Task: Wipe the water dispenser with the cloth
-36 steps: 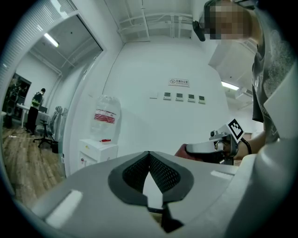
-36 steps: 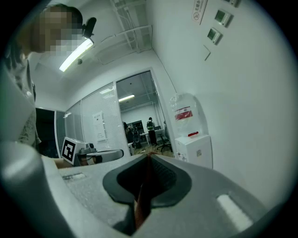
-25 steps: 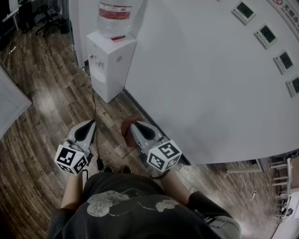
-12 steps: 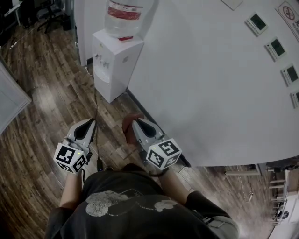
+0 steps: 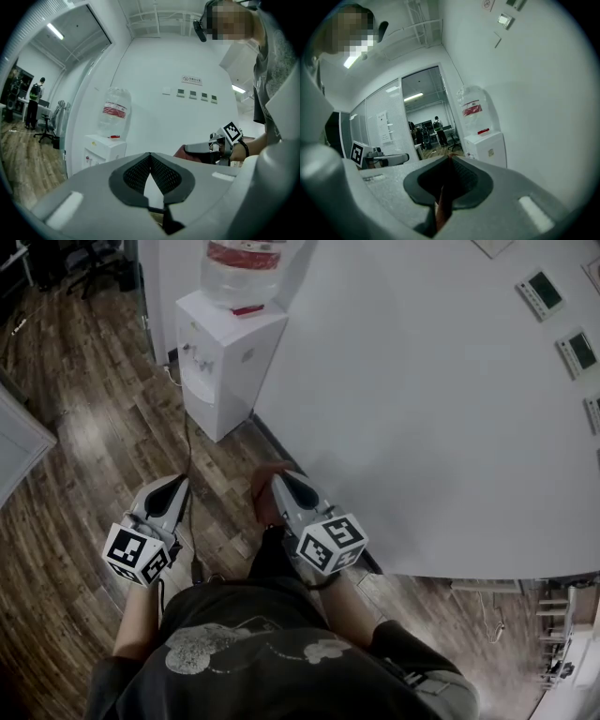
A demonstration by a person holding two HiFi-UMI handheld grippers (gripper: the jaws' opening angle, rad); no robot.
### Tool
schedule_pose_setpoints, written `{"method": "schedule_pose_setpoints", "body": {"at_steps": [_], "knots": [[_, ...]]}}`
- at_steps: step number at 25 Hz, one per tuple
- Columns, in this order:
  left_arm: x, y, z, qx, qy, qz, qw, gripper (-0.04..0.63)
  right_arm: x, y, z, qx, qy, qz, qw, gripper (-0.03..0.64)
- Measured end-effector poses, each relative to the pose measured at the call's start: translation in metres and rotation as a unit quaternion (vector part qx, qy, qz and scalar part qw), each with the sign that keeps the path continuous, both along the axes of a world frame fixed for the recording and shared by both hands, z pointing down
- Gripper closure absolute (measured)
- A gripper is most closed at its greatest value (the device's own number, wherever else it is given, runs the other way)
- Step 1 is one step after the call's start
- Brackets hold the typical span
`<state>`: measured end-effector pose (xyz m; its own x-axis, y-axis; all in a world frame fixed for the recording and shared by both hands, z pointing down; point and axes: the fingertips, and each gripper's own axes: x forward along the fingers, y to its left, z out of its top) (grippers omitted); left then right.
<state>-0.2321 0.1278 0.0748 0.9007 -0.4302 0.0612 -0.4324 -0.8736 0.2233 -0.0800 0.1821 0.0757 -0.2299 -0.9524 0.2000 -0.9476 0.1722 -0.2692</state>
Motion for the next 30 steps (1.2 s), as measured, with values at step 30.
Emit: {"method": "schedule_pose_setpoints", "body": {"at_steps": [30], "knots": [[0.182, -0.193, 0.010, -0.059, 0.000, -0.222, 0.9732, 0.577, 0.121, -0.278, 0.049, -0.018, 0.024, -0.215, 0.976, 0.606]]}}
